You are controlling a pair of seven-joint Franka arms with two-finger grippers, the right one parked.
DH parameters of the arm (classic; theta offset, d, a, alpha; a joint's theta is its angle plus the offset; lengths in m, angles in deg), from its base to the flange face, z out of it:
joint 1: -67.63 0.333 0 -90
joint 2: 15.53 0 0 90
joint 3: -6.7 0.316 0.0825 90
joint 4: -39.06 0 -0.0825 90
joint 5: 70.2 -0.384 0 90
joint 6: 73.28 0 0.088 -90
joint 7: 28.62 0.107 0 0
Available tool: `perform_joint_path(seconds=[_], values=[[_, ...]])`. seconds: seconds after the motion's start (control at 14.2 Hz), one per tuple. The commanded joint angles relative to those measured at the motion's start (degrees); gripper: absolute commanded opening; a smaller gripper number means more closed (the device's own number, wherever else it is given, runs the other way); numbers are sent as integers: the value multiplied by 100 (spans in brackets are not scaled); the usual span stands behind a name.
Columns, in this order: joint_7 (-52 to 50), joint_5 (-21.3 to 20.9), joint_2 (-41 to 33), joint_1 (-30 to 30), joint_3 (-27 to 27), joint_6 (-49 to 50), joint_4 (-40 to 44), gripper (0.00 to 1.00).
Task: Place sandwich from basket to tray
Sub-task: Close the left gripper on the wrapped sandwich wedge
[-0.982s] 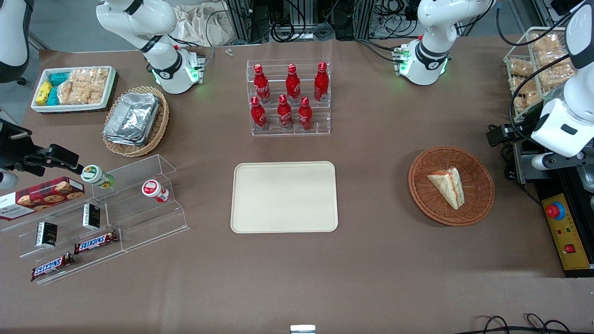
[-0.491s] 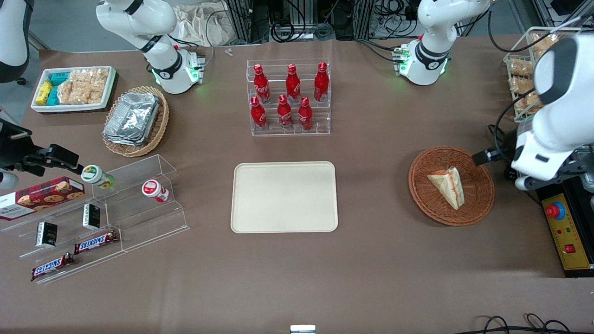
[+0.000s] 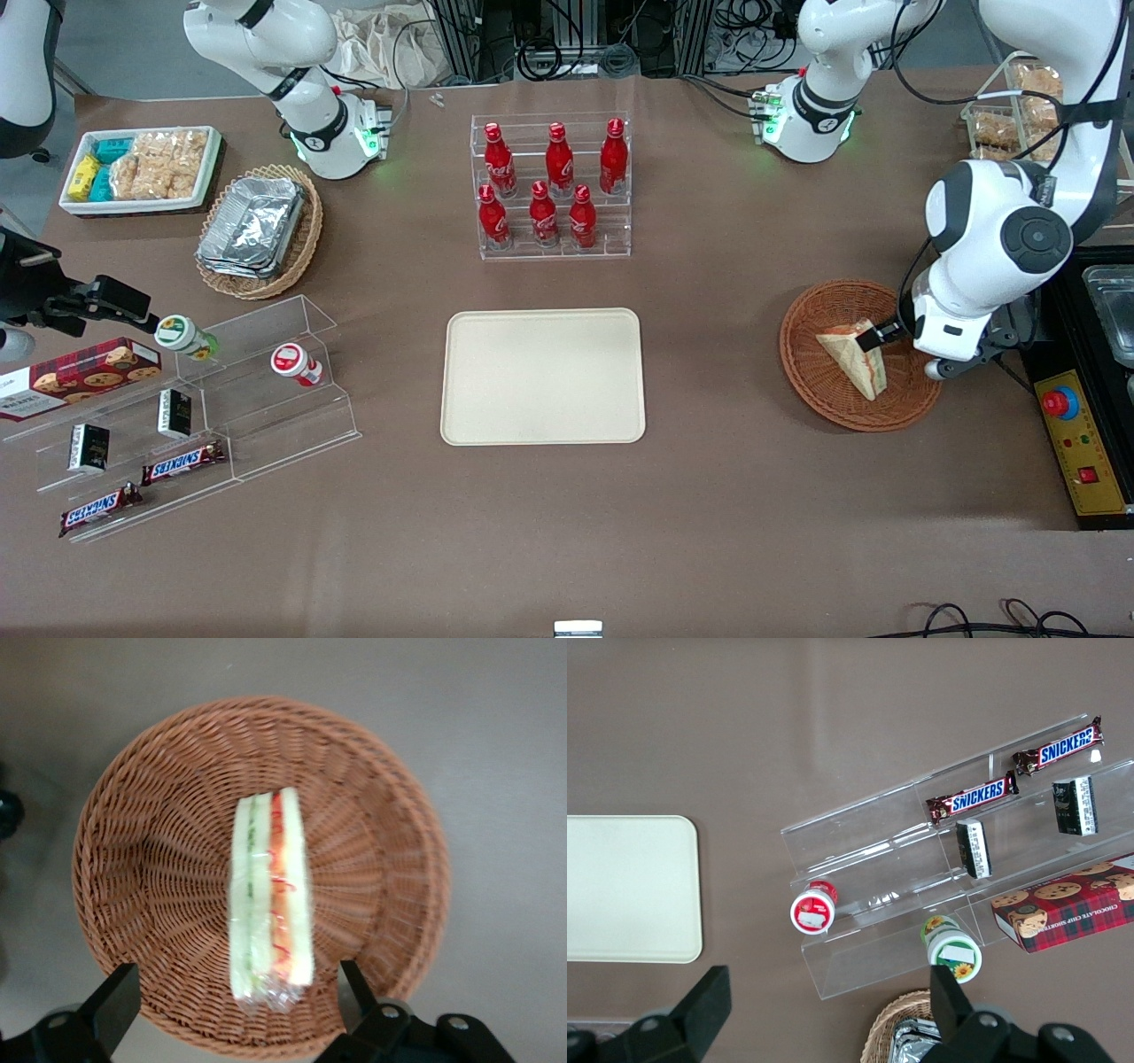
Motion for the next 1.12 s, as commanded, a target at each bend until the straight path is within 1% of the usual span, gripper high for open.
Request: perform_joint_path(seconds=[0.0, 0.21, 0.42, 0.91, 0.98, 1.05], values=[[-173, 93, 9, 36, 128, -265, -199, 99], [-629, 93, 159, -25, 120, -362, -208, 99], [-814, 93, 273, -43, 94, -537, -269, 99], [-1043, 93, 405, -60, 85, -1750, -1033, 99], [-1043, 93, 422, -60, 85, -1864, -1104, 97], [-1034, 76, 431, -60, 85, -1883, -1104, 89]])
